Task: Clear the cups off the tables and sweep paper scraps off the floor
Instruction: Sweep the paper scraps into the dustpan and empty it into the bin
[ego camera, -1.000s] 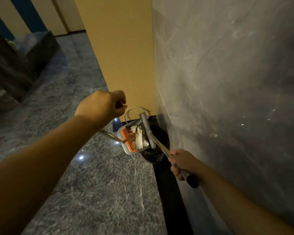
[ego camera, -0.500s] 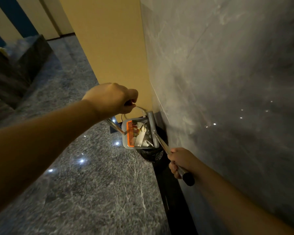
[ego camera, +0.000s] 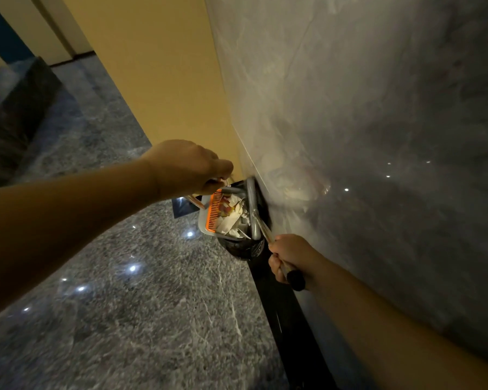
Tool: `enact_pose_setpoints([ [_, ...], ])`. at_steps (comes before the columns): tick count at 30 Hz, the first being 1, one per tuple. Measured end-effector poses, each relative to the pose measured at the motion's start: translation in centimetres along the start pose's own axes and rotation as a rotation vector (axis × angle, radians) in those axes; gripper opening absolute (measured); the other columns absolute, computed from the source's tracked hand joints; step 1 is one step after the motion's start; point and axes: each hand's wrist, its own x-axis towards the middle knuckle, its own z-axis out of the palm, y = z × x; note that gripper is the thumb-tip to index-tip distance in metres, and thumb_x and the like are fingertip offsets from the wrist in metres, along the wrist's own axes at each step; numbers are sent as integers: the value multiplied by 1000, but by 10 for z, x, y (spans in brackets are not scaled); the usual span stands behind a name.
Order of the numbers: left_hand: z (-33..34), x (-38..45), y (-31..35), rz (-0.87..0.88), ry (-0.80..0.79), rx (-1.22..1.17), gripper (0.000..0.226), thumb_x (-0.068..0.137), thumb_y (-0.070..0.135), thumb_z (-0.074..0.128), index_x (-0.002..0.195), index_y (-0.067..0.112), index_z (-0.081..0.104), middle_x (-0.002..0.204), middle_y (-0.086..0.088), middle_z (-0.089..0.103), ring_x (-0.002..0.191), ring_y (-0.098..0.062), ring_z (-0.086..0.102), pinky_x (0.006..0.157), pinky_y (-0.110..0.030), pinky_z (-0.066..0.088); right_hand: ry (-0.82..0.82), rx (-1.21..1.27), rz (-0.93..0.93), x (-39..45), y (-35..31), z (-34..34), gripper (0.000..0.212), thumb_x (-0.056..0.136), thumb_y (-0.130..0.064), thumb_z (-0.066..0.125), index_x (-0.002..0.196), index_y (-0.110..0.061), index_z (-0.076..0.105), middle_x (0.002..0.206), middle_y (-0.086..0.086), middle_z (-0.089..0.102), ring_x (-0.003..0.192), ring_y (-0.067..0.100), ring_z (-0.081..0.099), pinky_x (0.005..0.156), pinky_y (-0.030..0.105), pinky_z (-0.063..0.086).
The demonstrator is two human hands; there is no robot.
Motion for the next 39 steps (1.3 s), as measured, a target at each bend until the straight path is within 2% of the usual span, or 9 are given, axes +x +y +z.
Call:
enact_pose_setpoints([
  [7,6,2,-3,76,-90,135,39,98,45,35,131,25,43,100,2,60,71,-13,56,53,-23,39,-34,108,101,3,0,-5,19,101,-10,36,82,-14,39,65,4,38,25,6,41,30,13,33],
  [15,6,16,0,157,-91,159,33,99,41,42,126,23,46,95,0,59,68,-14,51,56,-25,42,-22,121,112,8,1,-6,6,101,-10,37,98,-12,42,69,5,38,25,7,41,30,14,34],
  [18,0,18,-6,136,-54,155,41,94,42,30,125,21,46,94,-1,60,69,-14,53,57,-25,44,-32,118,97,9,2,-7,9,100,-10,38,97,-14,45,65,4,40,28,7,42,32,14,34],
  [24,-4,12,-8,116,-59,177,40,96,44,31,128,24,44,96,1,59,71,-14,56,58,-25,49,-14,121,119,9,-1,-4,14,99,-12,39,87,-16,44,66,3,42,30,6,43,33,15,35],
  [27,-3,10,-5,129,-56,175,37,98,44,35,127,24,46,94,2,59,66,-12,52,52,-23,40,-1,88,96,7,-1,-3,15,99,-10,36,88,-15,43,63,3,41,31,7,42,33,14,33],
  [31,-8,8,-9,96,-18,146,48,92,47,23,126,23,47,92,1,59,66,-12,55,55,-25,50,0,125,127,1,-2,-3,11,99,-10,36,92,-13,45,65,4,41,30,8,41,32,14,34],
  [34,-3,7,3,176,-55,142,39,97,44,35,125,23,49,94,0,61,64,-12,51,52,-23,40,-37,152,131,1,-4,-3,13,99,-11,39,87,-12,43,70,3,41,38,6,46,31,14,35],
  [36,-4,7,2,155,-39,137,36,98,43,41,126,22,50,94,0,62,65,-13,53,53,-24,44,-10,114,79,0,-6,-1,16,98,-8,41,82,-12,44,71,2,41,42,4,46,30,13,34],
  [39,-8,6,-2,91,-18,139,39,96,45,37,124,22,49,92,1,61,65,-14,55,53,-25,48,73,-11,-73,-2,-9,4,25,96,-2,42,73,-12,41,67,2,40,28,1,41,30,14,33],
])
